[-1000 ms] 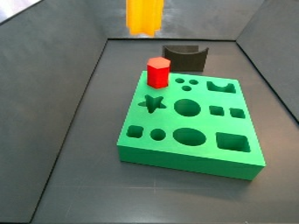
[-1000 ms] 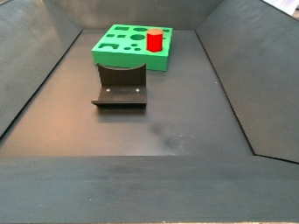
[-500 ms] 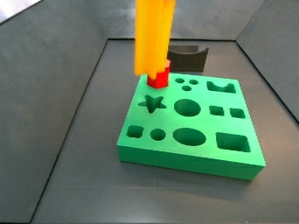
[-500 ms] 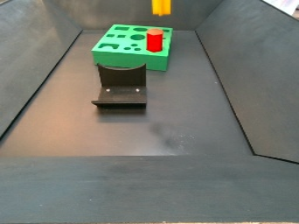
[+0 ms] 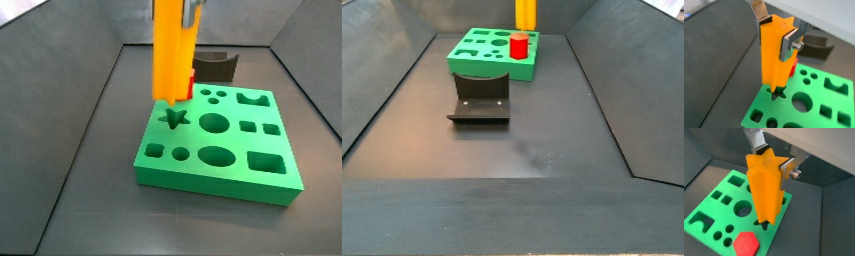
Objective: Pick up the star object. Move up. Place the star object on the fixture. Regrasp the star object. Move to above the board. Insert the star object.
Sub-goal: Insert the star object.
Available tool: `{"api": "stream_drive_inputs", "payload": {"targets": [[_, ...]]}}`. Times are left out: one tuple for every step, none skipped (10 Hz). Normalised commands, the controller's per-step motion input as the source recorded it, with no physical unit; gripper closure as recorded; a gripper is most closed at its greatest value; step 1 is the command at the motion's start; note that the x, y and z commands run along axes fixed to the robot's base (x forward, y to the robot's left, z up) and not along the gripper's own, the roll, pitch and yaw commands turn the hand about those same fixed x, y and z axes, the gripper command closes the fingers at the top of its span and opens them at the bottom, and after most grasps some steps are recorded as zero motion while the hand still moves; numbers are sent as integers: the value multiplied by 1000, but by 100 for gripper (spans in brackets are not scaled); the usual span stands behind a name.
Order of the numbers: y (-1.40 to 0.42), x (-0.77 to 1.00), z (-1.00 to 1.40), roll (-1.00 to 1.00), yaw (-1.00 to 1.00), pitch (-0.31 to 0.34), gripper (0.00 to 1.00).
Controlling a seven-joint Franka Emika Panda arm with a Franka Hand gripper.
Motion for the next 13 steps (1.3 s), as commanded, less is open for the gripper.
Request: {"api": "stream_drive_inputs", "payload": {"targets": [[0,0,-426,0,-1000,-44,100],[9,146,-200,-39,-834,-19,100],[0,0,-143,0,0,-7,100],[0,134,-389,43,0,-19,100],[0,186,-497,16,-43,-61,100],[0,86,-243,0,-23,0,100],[0,0,-26,0,0,0,100],[-20,100,-311,53,-14,0,100],[-69,243,-426,76,-120,-7,100],[-86,231,-429,79,-123,-6,100],[-20,126,-371,56,-94,0,100],[0,0,-311,87,-57,0,100],[0,171,-337,91,-189,0,100]]}}
